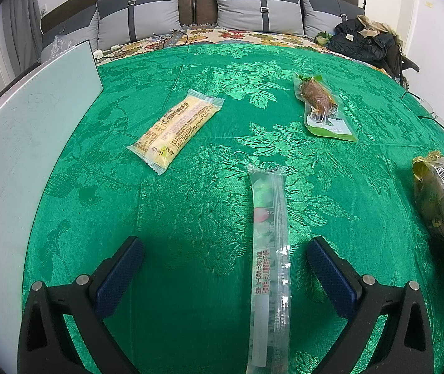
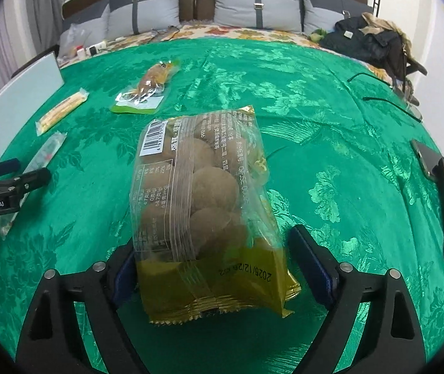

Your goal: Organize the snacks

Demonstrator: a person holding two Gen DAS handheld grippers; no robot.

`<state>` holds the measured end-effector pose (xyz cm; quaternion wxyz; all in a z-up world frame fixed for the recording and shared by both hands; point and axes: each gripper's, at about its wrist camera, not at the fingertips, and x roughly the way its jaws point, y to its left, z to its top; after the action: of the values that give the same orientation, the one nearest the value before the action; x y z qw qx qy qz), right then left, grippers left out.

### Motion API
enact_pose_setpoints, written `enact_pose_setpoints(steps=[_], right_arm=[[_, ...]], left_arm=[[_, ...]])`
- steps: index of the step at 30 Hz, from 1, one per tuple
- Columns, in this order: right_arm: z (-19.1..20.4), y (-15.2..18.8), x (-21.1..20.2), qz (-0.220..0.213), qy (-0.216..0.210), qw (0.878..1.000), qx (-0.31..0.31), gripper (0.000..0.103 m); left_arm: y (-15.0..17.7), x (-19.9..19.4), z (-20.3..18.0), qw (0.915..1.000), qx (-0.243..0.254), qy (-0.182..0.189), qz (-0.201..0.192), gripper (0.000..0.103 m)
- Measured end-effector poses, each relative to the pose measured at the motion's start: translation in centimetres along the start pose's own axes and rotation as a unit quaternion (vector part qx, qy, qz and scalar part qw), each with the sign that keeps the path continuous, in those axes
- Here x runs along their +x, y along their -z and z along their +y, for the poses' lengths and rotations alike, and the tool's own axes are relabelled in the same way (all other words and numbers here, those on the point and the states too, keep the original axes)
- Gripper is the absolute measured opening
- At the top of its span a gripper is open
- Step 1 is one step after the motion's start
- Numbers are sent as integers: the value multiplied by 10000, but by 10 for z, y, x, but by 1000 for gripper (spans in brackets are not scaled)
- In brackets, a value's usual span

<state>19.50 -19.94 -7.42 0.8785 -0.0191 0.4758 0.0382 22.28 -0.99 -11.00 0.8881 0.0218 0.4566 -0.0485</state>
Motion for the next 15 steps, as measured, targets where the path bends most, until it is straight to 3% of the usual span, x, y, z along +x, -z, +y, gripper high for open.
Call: enact_pose_setpoints(steps=[4, 15], right_arm=[[-3, -11, 7, 142, -63, 9998, -82, 91], [-3, -17, 16, 26, -97, 9999, -130, 96]], left_arm=[[0, 0, -1, 10000, 0, -1, 0, 103], [0, 0, 0, 10000, 0, 0, -1, 103]])
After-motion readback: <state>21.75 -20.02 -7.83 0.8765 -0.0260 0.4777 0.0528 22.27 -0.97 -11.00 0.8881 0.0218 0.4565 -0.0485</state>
